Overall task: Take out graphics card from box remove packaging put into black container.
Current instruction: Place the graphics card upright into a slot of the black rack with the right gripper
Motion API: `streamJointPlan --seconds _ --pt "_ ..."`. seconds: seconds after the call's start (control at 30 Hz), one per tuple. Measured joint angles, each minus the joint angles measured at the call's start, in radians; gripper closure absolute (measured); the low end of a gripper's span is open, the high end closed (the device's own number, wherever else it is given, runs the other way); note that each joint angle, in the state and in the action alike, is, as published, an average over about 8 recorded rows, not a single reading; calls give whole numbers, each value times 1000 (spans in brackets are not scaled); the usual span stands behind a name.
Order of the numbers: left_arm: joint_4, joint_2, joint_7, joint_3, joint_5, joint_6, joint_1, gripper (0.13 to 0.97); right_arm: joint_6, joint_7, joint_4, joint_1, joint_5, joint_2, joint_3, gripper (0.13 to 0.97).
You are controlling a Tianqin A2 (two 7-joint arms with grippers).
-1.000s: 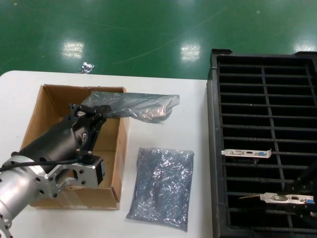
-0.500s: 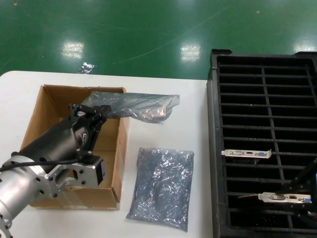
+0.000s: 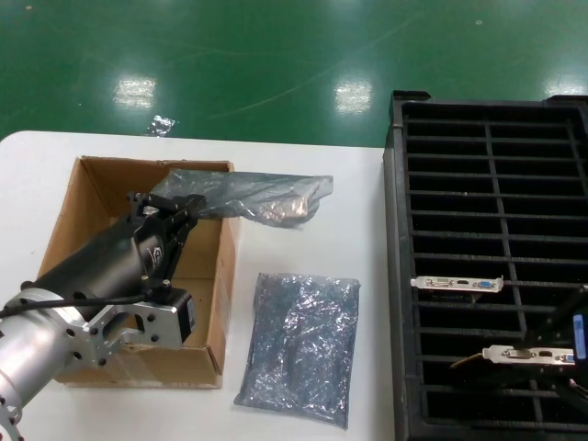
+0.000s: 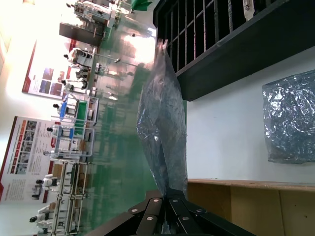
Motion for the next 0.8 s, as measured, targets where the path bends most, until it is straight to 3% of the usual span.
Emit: streamJointPlan --seconds 0.5,0.8 --pt "0 0 0 0 0 0 0 959 33 -27 -25 -15 -30 -59 -26 907" --pt "0 0 0 0 0 0 0 959 48 -41 -42 -23 -30 -76 -30 839"
